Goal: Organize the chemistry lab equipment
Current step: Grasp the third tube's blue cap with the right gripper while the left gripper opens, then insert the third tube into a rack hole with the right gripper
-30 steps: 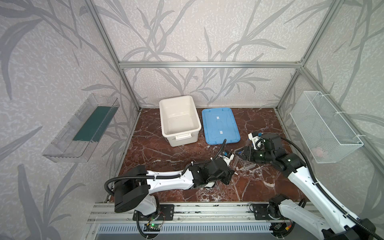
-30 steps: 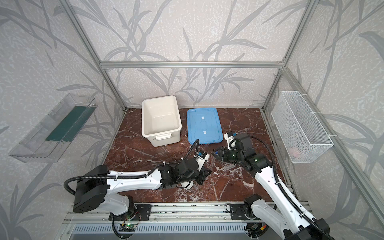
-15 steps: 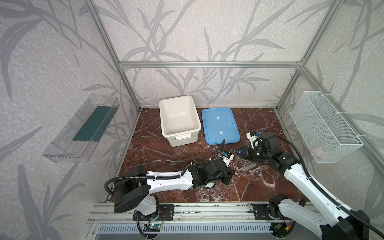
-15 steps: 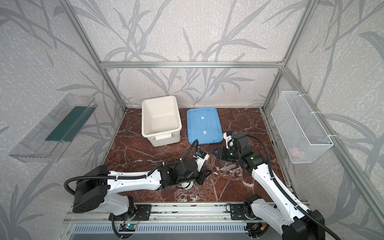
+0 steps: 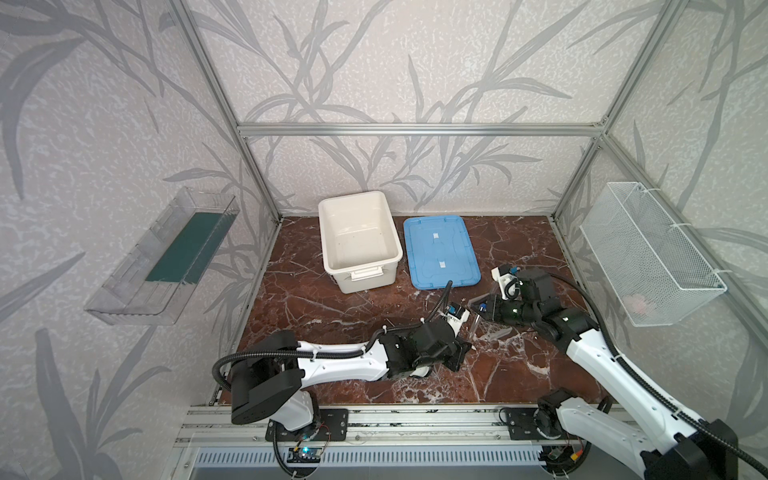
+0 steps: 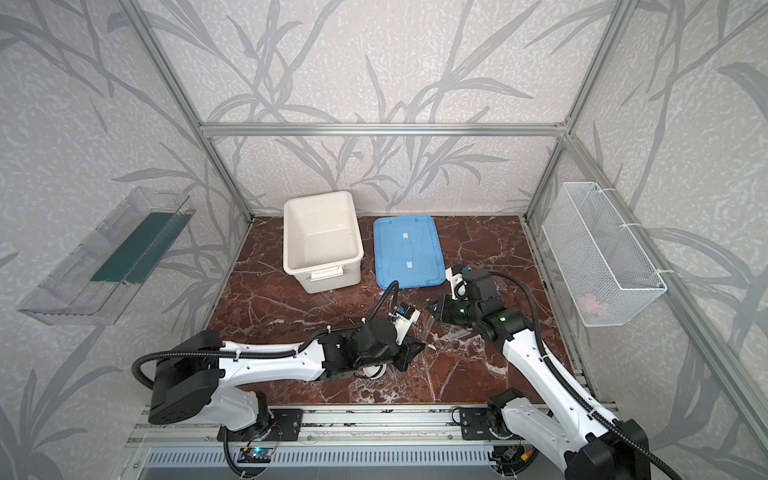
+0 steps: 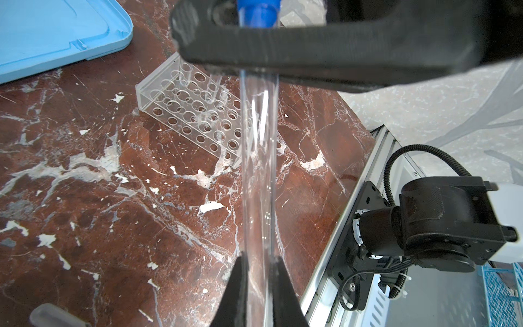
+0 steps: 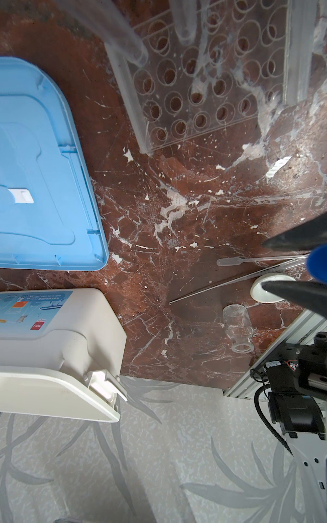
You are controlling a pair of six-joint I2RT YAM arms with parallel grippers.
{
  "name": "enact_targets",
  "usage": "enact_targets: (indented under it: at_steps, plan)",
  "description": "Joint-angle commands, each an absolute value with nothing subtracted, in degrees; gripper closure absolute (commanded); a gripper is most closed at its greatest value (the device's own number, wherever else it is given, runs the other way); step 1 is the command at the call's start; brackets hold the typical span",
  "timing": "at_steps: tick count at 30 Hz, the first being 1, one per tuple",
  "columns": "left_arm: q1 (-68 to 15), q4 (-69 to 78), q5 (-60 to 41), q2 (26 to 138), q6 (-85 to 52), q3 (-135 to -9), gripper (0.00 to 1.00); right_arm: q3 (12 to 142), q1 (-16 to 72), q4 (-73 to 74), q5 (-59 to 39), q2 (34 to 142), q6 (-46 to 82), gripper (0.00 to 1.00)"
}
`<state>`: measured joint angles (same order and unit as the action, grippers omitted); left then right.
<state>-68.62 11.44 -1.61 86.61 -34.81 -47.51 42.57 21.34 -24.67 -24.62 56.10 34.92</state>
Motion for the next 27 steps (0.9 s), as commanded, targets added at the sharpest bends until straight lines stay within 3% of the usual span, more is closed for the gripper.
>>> enact_targets:
  at_steps: [1,4,5,13,19,27]
  plan:
    - [-68.8,12.8,-1.3,86.9,-35.6,-48.4,0.68,42.3,21.5,-25.0,-24.1,54.6,34.0,0.81]
    - [-68.8,9.9,-0.2,86.1,-36.3,-50.4,0.09,42.3,21.4,-26.1,-20.8,52.4,32.8,0.81]
    - [-68.8,7.2,0.6,85.5,-37.4,-52.1,0.01,42.5,21.4,-27.0,-18.9,51.3,31.8,0.81]
    - [-68.4,3.5,1.3,85.9,-51.2,-58.7,0.01,41.4,21.4,-30.2,2.9,39.8,22.9,0.81]
    - [-68.4,3.8,0.0,91.2,-52.3,-60.7,0.01,39.0,21.4,-25.7,18.9,37.7,18.0,0.81]
    - [-68.0,7.0,-2.5,95.7,-52.3,-62.7,0.01,29.8,21.4,-5.8,20.0,36.9,13.6,0.81]
